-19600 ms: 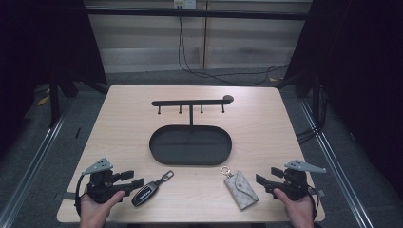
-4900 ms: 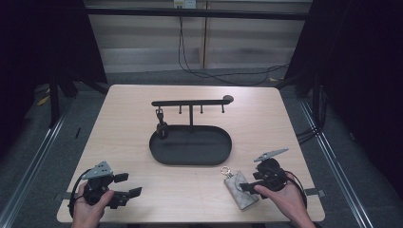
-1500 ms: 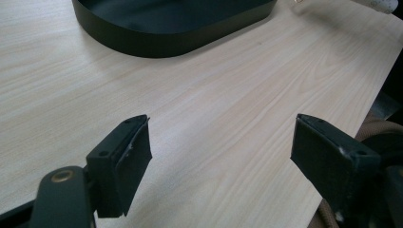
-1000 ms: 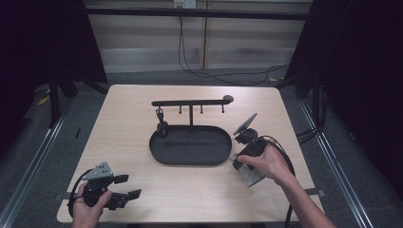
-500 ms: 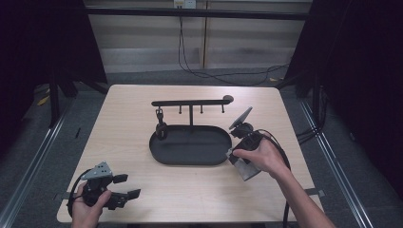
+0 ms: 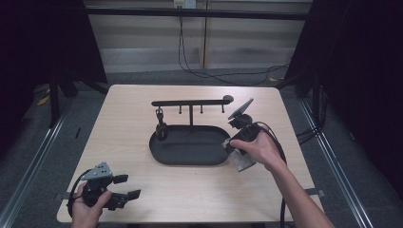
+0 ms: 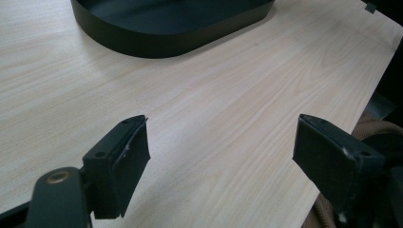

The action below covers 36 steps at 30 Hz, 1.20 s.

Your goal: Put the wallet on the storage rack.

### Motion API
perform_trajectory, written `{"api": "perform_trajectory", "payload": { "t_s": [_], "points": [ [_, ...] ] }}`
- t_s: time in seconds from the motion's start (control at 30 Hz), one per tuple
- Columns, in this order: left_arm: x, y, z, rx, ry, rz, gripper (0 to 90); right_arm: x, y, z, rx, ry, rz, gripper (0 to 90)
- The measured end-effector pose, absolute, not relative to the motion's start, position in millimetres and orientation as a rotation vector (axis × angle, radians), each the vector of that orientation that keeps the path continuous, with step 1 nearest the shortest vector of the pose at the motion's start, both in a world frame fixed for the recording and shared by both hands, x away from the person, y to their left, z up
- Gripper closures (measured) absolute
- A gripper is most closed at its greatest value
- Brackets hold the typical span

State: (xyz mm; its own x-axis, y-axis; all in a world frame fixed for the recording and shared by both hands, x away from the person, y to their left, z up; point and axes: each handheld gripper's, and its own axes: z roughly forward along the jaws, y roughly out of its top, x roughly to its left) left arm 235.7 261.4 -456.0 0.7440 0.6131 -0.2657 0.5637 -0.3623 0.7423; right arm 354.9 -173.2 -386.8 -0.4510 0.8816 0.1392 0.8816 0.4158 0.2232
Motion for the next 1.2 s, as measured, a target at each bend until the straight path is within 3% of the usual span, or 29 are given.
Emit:
{"api": "perform_trajectory", "payload": {
  "t_s": [1.2],
  "points": [
    [238,261,-456,2.057,0.894,0.069,19.3,390,-175,-405,-1.785,-2.428,-0.765,33.0]
  ]
}}
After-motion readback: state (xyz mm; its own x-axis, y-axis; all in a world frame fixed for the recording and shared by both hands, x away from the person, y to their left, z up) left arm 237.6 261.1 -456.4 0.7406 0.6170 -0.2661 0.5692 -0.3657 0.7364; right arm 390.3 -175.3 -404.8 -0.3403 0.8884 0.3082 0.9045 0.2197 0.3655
